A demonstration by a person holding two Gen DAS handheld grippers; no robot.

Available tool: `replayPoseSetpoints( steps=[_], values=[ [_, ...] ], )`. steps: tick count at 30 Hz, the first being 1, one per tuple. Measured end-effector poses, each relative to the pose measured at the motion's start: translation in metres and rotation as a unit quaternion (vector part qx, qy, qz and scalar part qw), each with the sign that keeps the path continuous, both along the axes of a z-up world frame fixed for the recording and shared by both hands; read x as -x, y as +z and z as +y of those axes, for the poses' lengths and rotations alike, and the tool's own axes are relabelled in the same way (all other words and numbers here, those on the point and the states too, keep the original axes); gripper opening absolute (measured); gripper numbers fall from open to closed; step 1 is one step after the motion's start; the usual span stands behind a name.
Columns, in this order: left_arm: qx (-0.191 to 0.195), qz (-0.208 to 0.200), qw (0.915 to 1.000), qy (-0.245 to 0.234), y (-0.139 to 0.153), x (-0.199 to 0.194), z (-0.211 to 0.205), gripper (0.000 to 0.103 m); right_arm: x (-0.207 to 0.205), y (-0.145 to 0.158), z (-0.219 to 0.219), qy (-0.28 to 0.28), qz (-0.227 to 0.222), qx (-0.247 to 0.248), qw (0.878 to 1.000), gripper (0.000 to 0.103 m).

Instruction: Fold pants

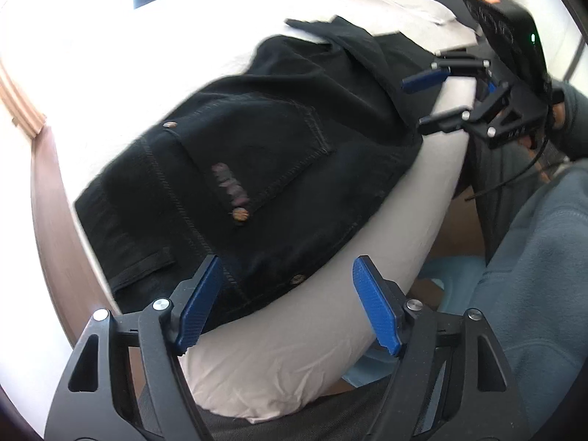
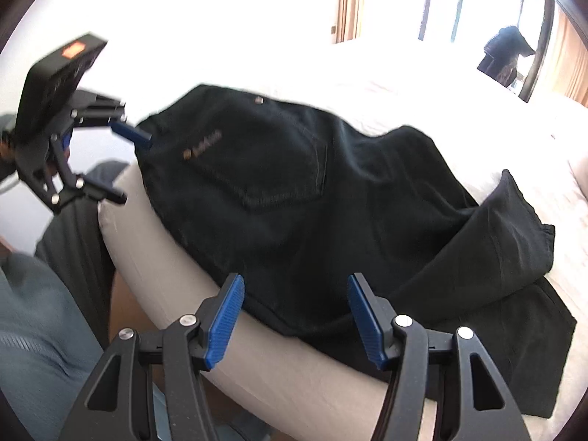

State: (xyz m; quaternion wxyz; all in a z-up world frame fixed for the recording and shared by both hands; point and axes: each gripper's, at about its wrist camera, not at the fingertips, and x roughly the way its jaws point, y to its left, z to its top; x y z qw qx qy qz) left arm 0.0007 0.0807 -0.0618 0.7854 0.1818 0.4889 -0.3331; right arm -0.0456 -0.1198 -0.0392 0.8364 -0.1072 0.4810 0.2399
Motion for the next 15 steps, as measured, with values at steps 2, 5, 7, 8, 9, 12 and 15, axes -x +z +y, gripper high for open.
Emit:
replayPoseSetpoints(
  steps=[2,5,7,8,9,12,15],
  values=[
    [0.024,-0.005,0.9996,0.013,0.013,-0.005,0.0,0.072,0.001,-0.005,0.011,0.001,0.001,-0.001,1.0,0.062],
    [0.049,-0.025,0.9983,0.018,0.025,-0.011,-0.016,0.072,-0.001,-0.019,0.016,0.0,0.012,-0.008,1.0,0.062],
    [0.053,-0.033,0.9977,0.025,0.025,-0.022,-0.034,0.072,-0.006,-0.033,0.017,-0.01,0.029,-0.018,0.999,0.062],
    [0.052,-0.032,0.9977,0.029,0.02,-0.028,-0.043,0.072,-0.007,-0.043,0.016,-0.02,0.044,-0.015,0.999,0.062],
    [0.047,-0.024,0.9981,0.032,0.012,-0.035,-0.052,0.072,-0.01,-0.055,0.014,-0.032,0.062,-0.002,0.998,0.062],
    [0.044,0.001,0.9982,0.041,-0.007,-0.05,-0.068,0.072,-0.012,-0.057,0.006,-0.062,0.075,-0.014,0.995,0.062],
    [0.074,0.002,0.9965,0.039,-0.002,-0.057,-0.076,0.072,-0.009,-0.035,-0.003,-0.075,0.047,-0.035,0.995,0.062]
  ],
)
